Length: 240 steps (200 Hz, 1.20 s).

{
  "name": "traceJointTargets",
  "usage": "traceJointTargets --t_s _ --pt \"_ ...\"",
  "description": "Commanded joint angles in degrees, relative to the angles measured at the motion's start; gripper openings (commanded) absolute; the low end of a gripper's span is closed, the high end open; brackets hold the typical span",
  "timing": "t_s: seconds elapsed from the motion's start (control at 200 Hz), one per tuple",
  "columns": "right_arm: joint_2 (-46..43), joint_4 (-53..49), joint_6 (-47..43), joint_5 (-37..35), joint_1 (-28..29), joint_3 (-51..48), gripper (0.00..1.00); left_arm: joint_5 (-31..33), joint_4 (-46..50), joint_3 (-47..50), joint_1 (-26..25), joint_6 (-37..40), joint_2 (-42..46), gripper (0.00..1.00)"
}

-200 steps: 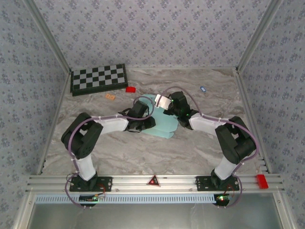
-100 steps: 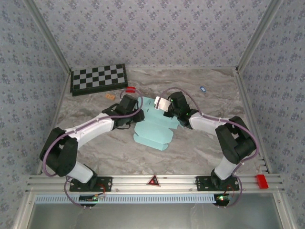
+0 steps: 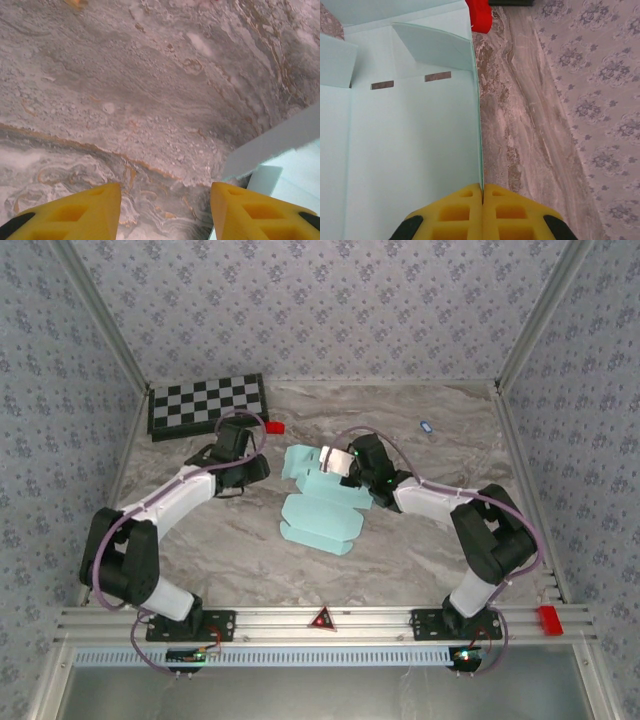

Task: Fold the paper box

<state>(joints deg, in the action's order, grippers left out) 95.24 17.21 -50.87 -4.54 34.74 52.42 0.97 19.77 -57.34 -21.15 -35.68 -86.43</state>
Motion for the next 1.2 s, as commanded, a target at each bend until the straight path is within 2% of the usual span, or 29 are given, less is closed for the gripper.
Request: traceJointTargets --t_s 0.0,0.185,0.42,0.525,0.625,0.865,0.979,1.194 --pt "-1.5 3.1 -3.6 -2.8 0.8 0.5 0.0 -3.5 0.1 -3.4 2.2 2.3 -2.7 0.5" --pt "-1.0 7.9 -6.6 -4.1 2.0 -1.0 0.0 -6.0 0.6 -7.8 4.2 4.7 -8.4 0.5" --pt "0.5 11.0 -7.8 -3.8 2.6 -2.3 0.0 -12.7 1.0 -14.0 4.8 9.7 -16.3 0.5" --pt "1.0 12.1 -8.9 -4.3 3.1 -2.8 0.0 -13.0 0.1 -14.6 5.3 9.9 -18.0 0.5" --pt "1.1 13.1 -9.5 -4.4 3.3 -3.3 0.0 -16.0 -1.7 -14.7 6.3 10.4 -19.2 0.5" --pt "2.2 13.7 -10.9 -5.7 4.2 -3.3 0.0 -22.0 -3.9 -15.4 6.8 13.4 -20.6 0.47" --pt "2.5 13.7 -10.2 -6.0 4.4 -3.1 0.0 -22.9 -5.1 -14.6 6.6 15.6 -20.2 0.46" --pt "2.7 13.5 -9.8 -6.4 4.7 -2.9 0.0 -28.6 -13.7 -8.7 5.9 20.7 -16.3 0.44"
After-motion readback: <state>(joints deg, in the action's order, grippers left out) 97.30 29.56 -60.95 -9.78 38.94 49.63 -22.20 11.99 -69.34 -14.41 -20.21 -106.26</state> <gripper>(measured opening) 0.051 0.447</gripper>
